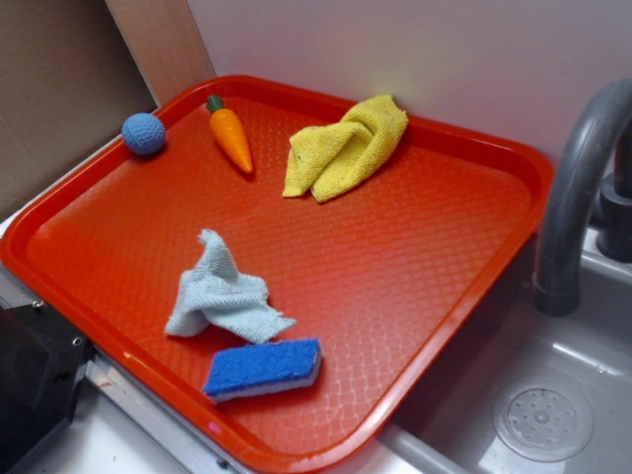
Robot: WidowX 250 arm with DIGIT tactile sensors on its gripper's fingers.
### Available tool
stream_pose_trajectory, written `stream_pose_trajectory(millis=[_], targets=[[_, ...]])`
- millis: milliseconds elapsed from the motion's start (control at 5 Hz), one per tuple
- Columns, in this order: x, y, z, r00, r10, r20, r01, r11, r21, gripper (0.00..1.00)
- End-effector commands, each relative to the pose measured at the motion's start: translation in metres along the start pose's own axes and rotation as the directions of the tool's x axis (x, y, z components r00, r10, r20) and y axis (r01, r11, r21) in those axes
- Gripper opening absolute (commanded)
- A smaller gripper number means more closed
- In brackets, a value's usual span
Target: Grab the blue ball.
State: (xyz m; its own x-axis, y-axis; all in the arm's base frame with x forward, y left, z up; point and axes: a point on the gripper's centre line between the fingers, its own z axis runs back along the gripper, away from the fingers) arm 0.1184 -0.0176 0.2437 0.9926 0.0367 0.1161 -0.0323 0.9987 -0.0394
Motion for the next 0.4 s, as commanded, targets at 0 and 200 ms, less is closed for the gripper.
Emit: stream_pose_trajectory(millis=[0, 200], targets=[[0.000, 0.000, 0.000, 1.000, 0.000, 0.000, 0.000, 1.000, 0.000, 1.00], [0.032, 0.028, -0.026, 0.974, 0.225, 0.018, -0.226, 0.970, 0.088, 1.00]])
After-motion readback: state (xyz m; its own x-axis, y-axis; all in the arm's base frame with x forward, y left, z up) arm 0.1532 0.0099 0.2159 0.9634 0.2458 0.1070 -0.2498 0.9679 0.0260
